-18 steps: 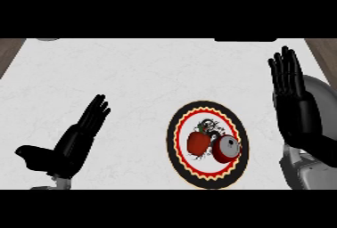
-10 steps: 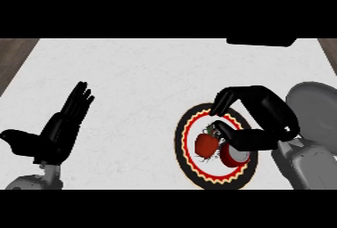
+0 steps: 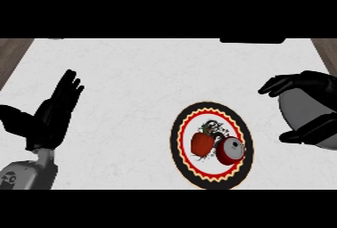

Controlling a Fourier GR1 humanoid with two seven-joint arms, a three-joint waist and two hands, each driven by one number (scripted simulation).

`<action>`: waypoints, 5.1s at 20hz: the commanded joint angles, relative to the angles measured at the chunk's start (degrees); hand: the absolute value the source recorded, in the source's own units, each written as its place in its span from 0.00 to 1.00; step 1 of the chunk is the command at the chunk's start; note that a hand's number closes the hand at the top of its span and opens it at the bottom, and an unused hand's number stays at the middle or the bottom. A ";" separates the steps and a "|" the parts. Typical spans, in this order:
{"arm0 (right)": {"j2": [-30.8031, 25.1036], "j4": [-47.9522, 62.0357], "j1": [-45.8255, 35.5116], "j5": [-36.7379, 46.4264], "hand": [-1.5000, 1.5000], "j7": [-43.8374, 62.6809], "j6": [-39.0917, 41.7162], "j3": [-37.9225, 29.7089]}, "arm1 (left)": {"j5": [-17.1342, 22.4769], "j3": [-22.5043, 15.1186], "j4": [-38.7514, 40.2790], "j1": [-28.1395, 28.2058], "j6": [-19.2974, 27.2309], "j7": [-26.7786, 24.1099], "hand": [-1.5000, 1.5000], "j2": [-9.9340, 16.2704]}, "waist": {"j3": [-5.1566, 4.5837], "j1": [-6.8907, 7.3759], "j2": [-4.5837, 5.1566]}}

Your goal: Pick the can from the plate and place it in the pan

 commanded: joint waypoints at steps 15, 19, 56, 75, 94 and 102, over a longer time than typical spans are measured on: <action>-1.62 0.37 -20.34 27.57 0.00 -5.85 -0.68 18.01 | -2.06 0.66 3.13 -1.61 1.11 0.11 0.50 -2.85 | -0.25 -0.70 -0.65; -4.62 -1.40 -21.69 35.37 0.00 -6.10 0.20 24.69 | -0.46 2.43 1.02 -2.89 -0.66 3.78 0.50 0.10 | -0.23 -0.18 -0.63; 7.90 -16.14 -4.10 70.47 0.00 4.96 -0.34 28.98 | -4.73 7.97 4.99 -1.33 -5.99 0.15 0.50 -4.50 | -0.22 -1.37 -0.73; 17.63 -8.83 1.52 82.31 0.00 0.83 -2.09 28.39 | -7.28 9.15 0.10 0.94 -7.79 2.49 0.50 -6.63 | -0.21 -1.53 -0.89; 22.01 1.89 2.26 84.40 1.00 -10.09 -12.12 26.32 | -8.97 9.25 -1.48 -0.50 -7.43 5.97 0.50 -7.92 | -0.19 -1.48 -0.89; 18.35 -4.64 21.48 76.64 1.00 7.30 -15.21 7.72 | -9.21 13.08 -0.16 2.67 -5.61 3.39 0.50 -6.86 | -0.16 -8.06 -1.83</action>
